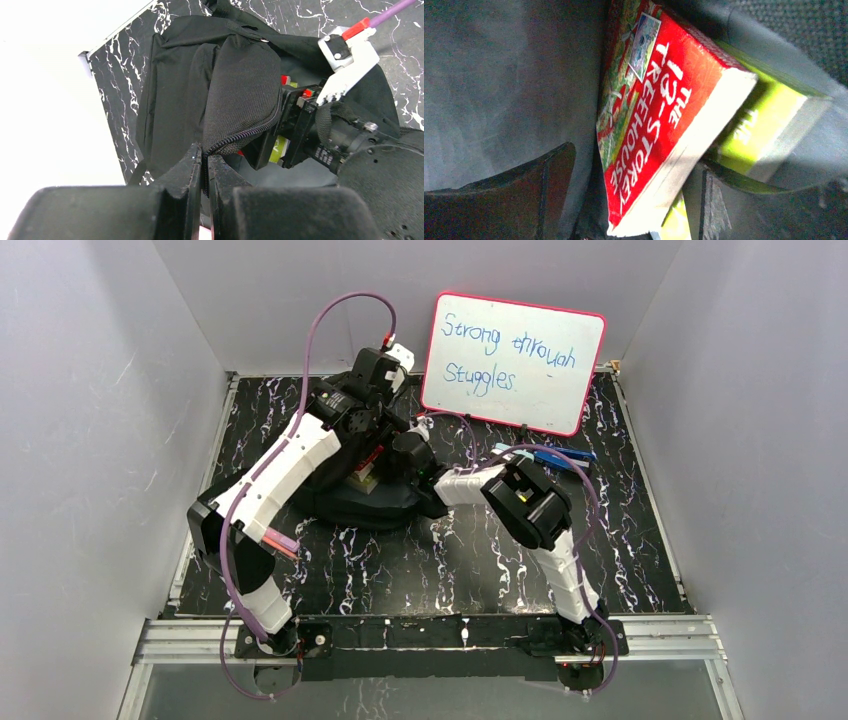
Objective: Pack the student bag
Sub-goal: Place the book in the student bag.
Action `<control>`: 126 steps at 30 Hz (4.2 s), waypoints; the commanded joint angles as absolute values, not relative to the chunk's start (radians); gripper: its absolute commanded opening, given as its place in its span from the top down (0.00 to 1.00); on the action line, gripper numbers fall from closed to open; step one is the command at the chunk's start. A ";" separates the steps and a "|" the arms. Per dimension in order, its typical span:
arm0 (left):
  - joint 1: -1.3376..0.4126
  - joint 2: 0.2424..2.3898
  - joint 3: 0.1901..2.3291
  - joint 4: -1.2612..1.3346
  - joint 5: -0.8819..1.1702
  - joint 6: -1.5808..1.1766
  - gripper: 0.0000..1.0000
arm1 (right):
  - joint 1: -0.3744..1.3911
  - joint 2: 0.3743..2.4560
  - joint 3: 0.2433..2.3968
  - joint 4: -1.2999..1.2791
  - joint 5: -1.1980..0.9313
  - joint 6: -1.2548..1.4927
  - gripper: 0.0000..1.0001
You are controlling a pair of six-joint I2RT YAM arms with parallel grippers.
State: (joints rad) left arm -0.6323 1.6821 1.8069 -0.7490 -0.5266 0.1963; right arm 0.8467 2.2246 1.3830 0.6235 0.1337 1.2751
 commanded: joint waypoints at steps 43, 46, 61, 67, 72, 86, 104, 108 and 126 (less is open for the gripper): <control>-0.640 1.391 1.292 -0.358 0.324 -0.096 0.60 | 0.810 0.980 0.770 -0.291 0.559 0.599 0.09; -0.637 1.345 1.224 -0.274 0.334 -0.151 0.47 | 0.753 1.034 0.834 -0.374 0.488 0.552 0.01; -0.409 1.061 0.845 0.015 0.081 -0.581 0.38 | 0.512 1.100 0.901 -0.284 0.127 0.443 0.03; -0.407 0.950 0.727 -0.207 -0.298 -0.734 0.37 | 0.511 1.200 0.952 -0.181 0.021 0.454 0.03; -0.407 0.918 0.620 -0.187 -0.268 -0.804 0.36 | 0.510 1.344 1.007 -0.089 -0.094 0.471 0.04; -0.361 1.136 0.525 0.065 -0.184 -0.784 0.36 | 0.642 1.445 0.924 -0.036 -0.218 0.529 0.22; -0.314 1.136 0.688 -0.059 -0.248 -0.710 0.36 | 0.662 1.283 0.990 -0.258 0.265 0.351 0.11; -0.313 1.041 0.589 -0.076 -0.267 -0.782 0.36 | 0.619 1.349 1.068 -0.266 0.224 0.320 0.09; -0.608 1.043 0.696 0.216 0.035 -0.305 0.33 | 0.512 1.343 1.019 -0.326 0.205 0.431 0.14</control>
State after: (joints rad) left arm -0.4107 0.9874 0.5804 0.0898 -0.0292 -0.5709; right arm 0.5308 1.4330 1.0687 -0.2996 0.1585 0.3836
